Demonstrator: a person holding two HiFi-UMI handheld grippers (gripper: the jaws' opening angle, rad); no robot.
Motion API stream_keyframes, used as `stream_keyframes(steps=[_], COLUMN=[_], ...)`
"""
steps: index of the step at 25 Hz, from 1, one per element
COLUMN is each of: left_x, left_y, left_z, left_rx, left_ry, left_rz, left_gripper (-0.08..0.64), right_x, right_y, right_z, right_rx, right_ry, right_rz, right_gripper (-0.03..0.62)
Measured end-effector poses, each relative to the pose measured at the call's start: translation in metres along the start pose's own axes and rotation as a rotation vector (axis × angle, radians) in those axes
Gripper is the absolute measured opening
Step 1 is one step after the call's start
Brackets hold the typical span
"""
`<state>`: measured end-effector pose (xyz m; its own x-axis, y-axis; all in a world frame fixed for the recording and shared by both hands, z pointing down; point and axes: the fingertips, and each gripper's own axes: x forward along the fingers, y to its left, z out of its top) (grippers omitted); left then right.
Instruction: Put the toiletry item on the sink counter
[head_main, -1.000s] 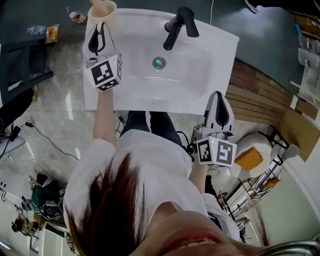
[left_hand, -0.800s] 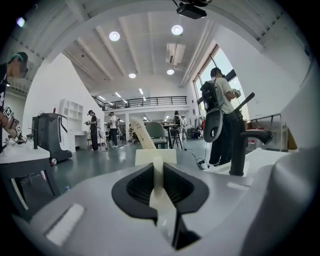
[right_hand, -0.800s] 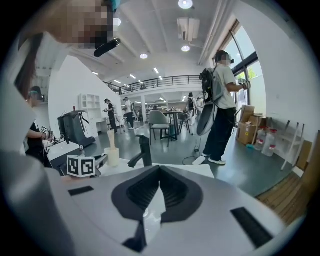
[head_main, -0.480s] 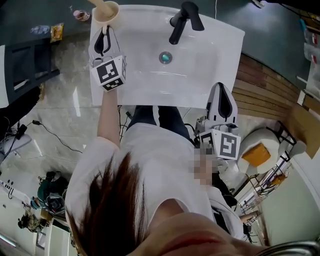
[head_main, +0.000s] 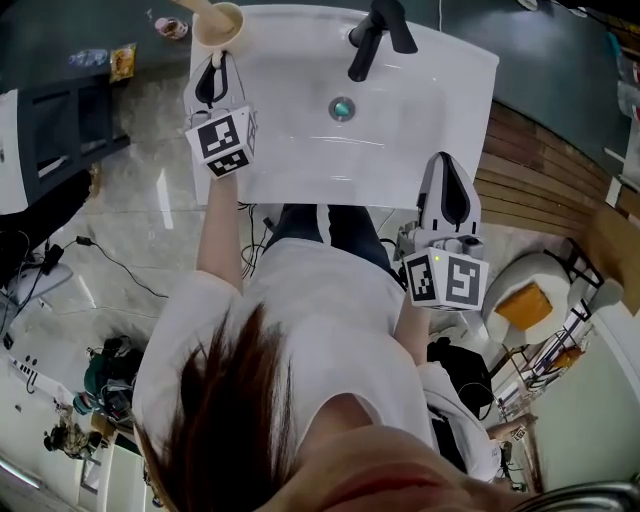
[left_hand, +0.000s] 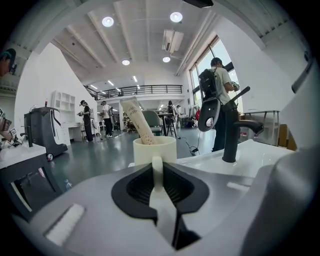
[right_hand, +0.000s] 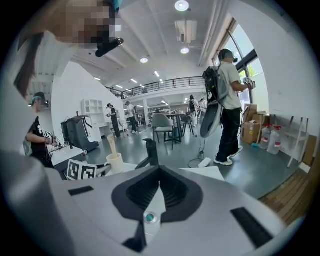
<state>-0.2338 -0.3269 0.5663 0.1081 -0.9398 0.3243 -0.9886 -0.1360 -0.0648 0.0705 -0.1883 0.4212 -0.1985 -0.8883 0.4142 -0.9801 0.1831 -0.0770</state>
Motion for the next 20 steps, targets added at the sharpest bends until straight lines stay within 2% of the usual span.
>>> stream_keyframes(steps=[11,20], left_x=[0.002,0.002], left_y=[-0.002,-0.001], left_z=[-0.011,-0.008], left_rx=[0.059,0.028], left_ry=[0.093,0.109], left_rz=[-0.02,-0.028], left_gripper=[0.051,0.054], right_x=[0.001,0.0], right_y=[0.012,0.018], right_z=[0.004,0.011], right_rx=[0.008,0.02], right_ry=[-0.026,-0.047], right_rz=[0.027,0.035], right_gripper=[0.005,0.005])
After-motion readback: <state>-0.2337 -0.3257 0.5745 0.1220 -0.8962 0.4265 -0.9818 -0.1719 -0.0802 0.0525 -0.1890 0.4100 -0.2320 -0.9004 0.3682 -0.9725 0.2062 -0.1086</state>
